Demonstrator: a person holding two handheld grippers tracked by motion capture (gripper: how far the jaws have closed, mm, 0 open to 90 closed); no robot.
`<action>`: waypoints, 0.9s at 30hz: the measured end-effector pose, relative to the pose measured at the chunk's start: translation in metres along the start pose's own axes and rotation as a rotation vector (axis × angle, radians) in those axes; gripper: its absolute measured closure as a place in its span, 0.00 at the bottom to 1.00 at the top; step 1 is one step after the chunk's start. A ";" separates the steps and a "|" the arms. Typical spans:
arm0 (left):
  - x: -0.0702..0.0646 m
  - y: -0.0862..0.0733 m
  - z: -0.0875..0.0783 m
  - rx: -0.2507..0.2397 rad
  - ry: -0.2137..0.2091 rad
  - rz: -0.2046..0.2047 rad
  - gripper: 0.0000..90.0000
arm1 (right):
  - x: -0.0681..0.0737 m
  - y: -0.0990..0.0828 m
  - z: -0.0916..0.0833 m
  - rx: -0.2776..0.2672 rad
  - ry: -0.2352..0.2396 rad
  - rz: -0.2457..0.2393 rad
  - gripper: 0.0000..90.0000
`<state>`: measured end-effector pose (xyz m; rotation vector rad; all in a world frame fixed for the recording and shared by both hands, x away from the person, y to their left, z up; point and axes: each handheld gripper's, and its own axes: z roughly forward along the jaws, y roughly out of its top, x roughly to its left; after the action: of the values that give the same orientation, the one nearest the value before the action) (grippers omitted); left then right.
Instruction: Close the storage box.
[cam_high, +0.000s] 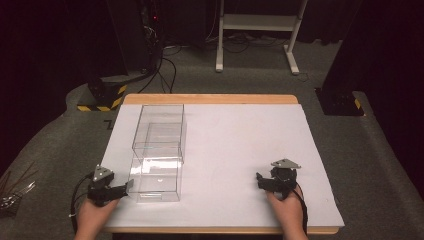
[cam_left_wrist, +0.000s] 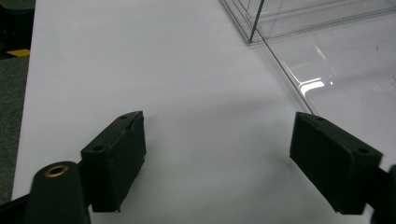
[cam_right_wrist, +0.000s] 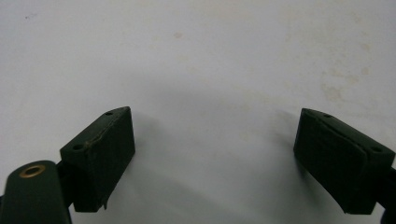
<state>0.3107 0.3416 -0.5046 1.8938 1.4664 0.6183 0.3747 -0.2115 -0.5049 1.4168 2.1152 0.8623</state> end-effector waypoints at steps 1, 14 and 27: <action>0.000 0.000 0.000 0.000 0.000 0.000 0.19 | 0.000 0.000 0.000 0.000 0.000 0.000 0.14; 0.002 0.002 -0.017 -0.058 -0.027 0.008 0.14 | 0.000 0.000 0.000 -0.001 -0.001 -0.004 0.14; 0.001 0.011 -0.037 -0.140 -0.049 -0.010 0.12 | 0.001 0.000 0.000 0.000 -0.001 -0.005 0.15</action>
<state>0.2922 0.3488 -0.4717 1.7809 1.3645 0.6486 0.3740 -0.2111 -0.5047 1.4114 2.1164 0.8599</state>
